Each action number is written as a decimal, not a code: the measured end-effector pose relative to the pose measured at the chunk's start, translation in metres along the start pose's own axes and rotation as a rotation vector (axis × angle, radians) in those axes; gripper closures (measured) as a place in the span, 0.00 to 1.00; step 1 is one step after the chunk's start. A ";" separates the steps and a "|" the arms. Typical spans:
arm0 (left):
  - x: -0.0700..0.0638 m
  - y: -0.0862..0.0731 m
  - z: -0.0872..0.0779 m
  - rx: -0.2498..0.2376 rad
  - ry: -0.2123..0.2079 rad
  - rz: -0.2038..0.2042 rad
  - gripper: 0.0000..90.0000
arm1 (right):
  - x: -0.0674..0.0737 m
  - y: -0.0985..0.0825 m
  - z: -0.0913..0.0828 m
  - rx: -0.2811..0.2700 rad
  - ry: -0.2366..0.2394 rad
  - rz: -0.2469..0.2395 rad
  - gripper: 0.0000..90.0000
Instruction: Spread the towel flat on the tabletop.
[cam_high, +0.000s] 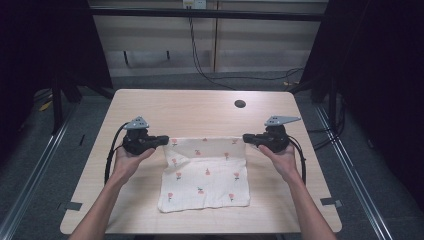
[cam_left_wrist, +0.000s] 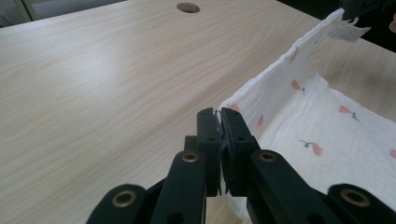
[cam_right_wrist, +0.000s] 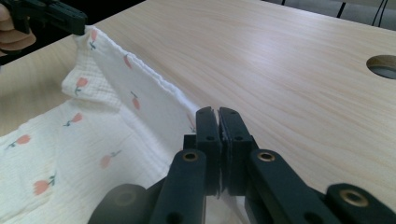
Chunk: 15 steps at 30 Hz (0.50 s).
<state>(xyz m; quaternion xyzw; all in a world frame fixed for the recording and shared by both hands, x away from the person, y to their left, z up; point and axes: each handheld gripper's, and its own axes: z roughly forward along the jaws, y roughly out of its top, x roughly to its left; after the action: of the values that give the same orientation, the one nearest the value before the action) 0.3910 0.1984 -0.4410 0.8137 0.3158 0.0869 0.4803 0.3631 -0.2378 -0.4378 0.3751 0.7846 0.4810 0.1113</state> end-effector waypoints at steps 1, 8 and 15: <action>0.002 0.000 0.005 -0.002 -0.007 -0.011 0.97 | -0.005 0.000 0.005 -0.003 -0.005 0.006 0.97; 0.008 0.005 0.018 0.033 0.010 -0.007 0.92 | -0.020 0.000 0.018 0.013 -0.018 0.062 0.94; 0.011 0.009 0.021 0.038 0.034 -0.060 0.75 | -0.026 0.001 0.024 0.035 -0.059 0.078 0.82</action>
<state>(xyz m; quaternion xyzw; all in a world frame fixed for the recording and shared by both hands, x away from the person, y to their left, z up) 0.4127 0.1866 -0.4456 0.8113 0.3498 0.0800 0.4616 0.3946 -0.2396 -0.4538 0.4213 0.7739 0.4601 0.1089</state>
